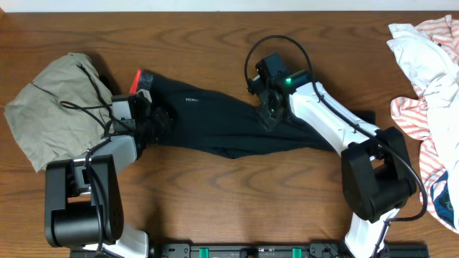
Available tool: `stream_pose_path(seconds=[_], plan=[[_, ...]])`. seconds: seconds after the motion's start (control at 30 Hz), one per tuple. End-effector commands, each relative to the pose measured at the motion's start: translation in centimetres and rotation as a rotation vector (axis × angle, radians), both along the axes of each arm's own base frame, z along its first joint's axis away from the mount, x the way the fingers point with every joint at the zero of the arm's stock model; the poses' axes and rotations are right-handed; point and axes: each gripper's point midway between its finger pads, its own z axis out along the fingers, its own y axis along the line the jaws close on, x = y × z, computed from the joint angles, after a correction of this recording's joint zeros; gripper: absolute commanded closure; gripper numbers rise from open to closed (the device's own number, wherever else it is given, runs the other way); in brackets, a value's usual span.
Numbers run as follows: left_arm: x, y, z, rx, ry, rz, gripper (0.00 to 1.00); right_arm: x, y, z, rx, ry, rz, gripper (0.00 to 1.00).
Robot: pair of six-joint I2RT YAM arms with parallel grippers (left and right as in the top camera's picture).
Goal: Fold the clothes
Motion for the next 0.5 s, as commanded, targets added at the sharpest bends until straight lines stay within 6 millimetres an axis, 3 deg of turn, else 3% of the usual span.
stream_pose_path(seconds=[0.0, 0.07, 0.2, 0.3, 0.47], plan=[[-0.6, 1.0, -0.9, 0.049, 0.032, 0.029, 0.60, -0.9, -0.3, -0.8, 0.007, 0.031, 0.015, 0.47], [-0.6, 1.0, -0.9, 0.049, 0.032, 0.029, 0.60, -0.9, -0.4, -0.9, 0.006, 0.032, 0.013, 0.58], [-0.6, 1.0, -0.9, 0.049, 0.032, 0.029, 0.60, -0.3, -0.3, -0.8, 0.009, 0.003, 0.010, 0.92], [-0.6, 1.0, -0.9, 0.049, 0.033, 0.029, 0.60, 1.0, -0.9, -0.6, -0.021, -0.052, -0.039, 0.99], [-0.8, 1.0, -1.1, 0.048, 0.043, 0.029, 0.60, 4.6, -3.9, 0.5, -0.120, -0.214, -0.195, 0.99]])
